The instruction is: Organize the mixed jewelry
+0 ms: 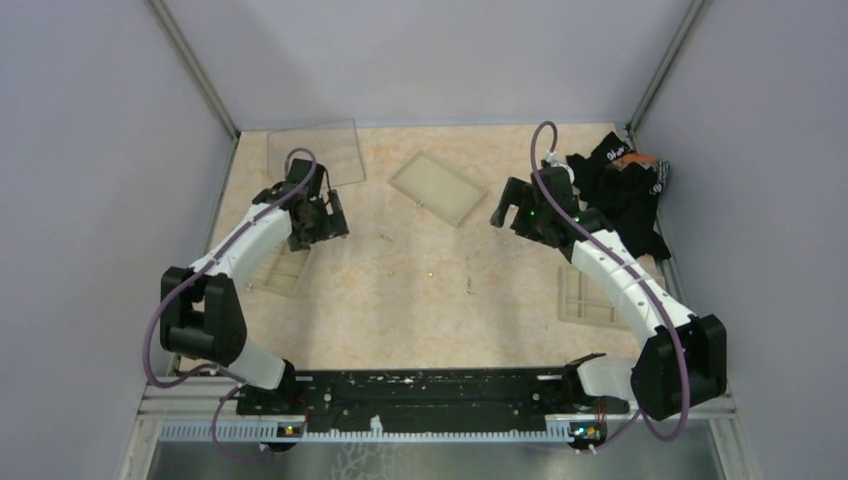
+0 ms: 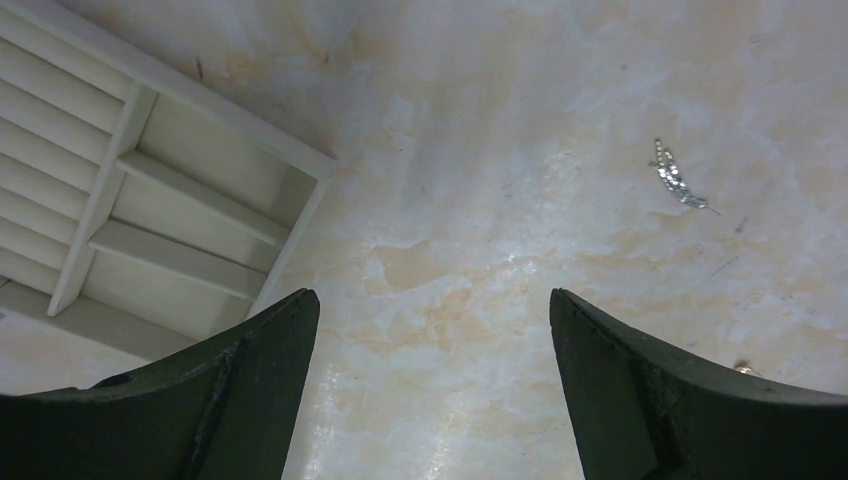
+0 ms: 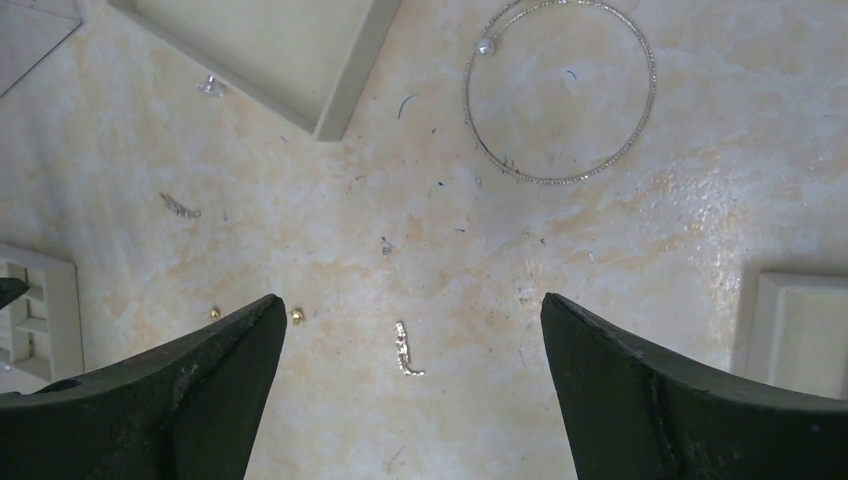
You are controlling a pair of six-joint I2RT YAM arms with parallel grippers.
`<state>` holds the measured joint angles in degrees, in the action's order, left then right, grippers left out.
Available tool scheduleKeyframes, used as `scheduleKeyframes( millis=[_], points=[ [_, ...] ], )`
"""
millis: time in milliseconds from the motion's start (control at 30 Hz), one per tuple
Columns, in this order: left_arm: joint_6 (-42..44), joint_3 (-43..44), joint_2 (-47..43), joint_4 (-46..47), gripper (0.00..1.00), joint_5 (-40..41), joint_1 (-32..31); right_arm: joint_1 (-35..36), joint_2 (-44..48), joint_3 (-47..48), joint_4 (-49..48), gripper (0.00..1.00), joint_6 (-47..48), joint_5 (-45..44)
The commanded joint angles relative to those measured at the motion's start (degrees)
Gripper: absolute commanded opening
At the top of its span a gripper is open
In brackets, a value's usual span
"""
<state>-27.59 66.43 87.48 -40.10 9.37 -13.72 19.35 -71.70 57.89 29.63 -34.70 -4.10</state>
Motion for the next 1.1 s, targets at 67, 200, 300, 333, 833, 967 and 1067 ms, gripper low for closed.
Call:
scheduleKeyframes(
  millis=[67, 200, 300, 333, 833, 967, 1067],
  points=[
    [0.3, -4.3, 0.8, 3.0, 0.86, 3.2, 2.9, 0.1, -0.1, 1.8, -1.8, 0.97, -0.7, 0.6],
    [2.1, -4.6, 3.5, 5.2, 0.87, -0.1, 5.9, 0.1, -0.1, 1.0, -1.9, 0.97, -0.7, 0.9],
    [3.1, -4.6, 5.3, 6.8, 0.89, -1.9, 6.3, 0.1, -0.3, 0.9, -1.8, 0.97, -0.9, 1.0],
    [3.4, -4.8, 5.9, 7.5, 0.90, -2.5, 6.3, 0.1, -0.3, 0.7, -1.7, 0.97, -1.0, 0.9],
    [1.8, -2.9, 8.3, 12.1, 0.90, -20.7, -0.4, 0.1, 0.2, -0.3, -1.7, 0.96, -2.4, 1.2],
    [-1.5, 0.7, 11.3, 15.0, 0.93, -26.3, -5.4, 0.1, -0.9, 0.1, -2.5, 0.96, -2.6, 2.5],
    [-3.5, 6.3, 14.6, 13.9, 0.92, -26.4, -7.8, 0.1, -1.7, 0.6, -2.9, 0.96, -2.7, 3.2]
  ],
)
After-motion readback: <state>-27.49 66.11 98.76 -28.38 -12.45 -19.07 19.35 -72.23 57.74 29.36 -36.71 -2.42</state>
